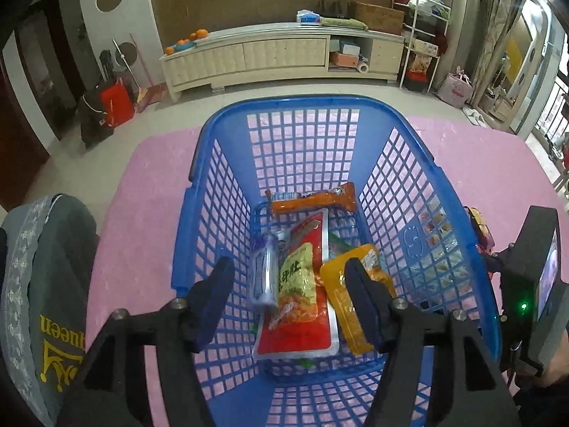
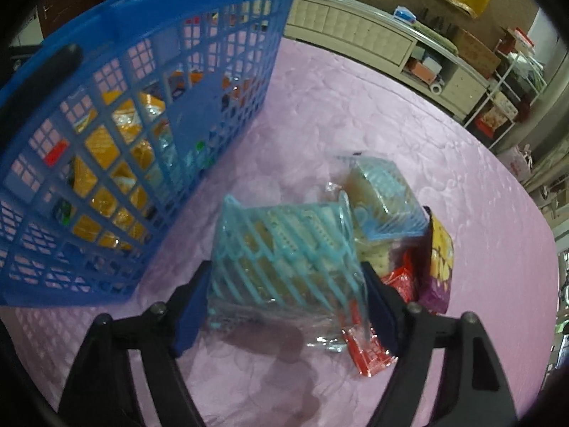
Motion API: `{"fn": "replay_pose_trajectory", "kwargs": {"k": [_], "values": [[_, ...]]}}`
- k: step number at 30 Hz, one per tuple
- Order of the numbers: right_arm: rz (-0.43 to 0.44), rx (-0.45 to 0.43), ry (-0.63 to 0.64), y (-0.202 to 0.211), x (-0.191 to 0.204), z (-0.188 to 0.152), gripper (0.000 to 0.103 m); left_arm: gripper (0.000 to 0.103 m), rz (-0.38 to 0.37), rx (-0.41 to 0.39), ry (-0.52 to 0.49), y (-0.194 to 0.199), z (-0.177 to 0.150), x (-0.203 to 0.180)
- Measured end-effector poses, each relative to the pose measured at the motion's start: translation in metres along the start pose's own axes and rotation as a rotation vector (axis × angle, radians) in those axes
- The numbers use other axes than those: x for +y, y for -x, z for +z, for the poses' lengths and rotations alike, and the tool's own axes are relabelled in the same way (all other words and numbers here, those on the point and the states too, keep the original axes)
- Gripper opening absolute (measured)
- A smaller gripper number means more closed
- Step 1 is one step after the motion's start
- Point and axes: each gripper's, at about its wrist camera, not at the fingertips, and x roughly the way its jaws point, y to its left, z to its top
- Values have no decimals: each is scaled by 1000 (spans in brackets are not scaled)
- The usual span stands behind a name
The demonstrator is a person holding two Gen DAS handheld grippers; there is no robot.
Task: Organize snacks
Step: 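Open the left gripper over the basket while the right gripper grasps the light-blue mesh bag, then carry the mesh bag into the basket and open the right gripper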
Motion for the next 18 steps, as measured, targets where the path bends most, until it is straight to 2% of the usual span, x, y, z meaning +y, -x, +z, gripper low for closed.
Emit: {"fn": "replay_pose_trajectory", "kwargs": {"k": [4,5,8,12,16,18], "values": [[-1,-9,2,9,2,-5,73,62,0,-10,-4,10,-5,-1],[12,-11,-14,11,2,-7,69,62,0,-14,-7,14,-6,-2],[55,-9,-62,22,-6,-11,68,62,-25,-34,10,29,-11,-2],[55,-38,-79,45,-11,-16,68,62,-18,-50,28,50,-19,-3],[69,-71,-119,73,-16,-19,68,62,-52,-73,8,68,-30,-12],[79,-86,-129,87,-15,-21,68,62,-44,-84,0,73,-36,-15]]}}
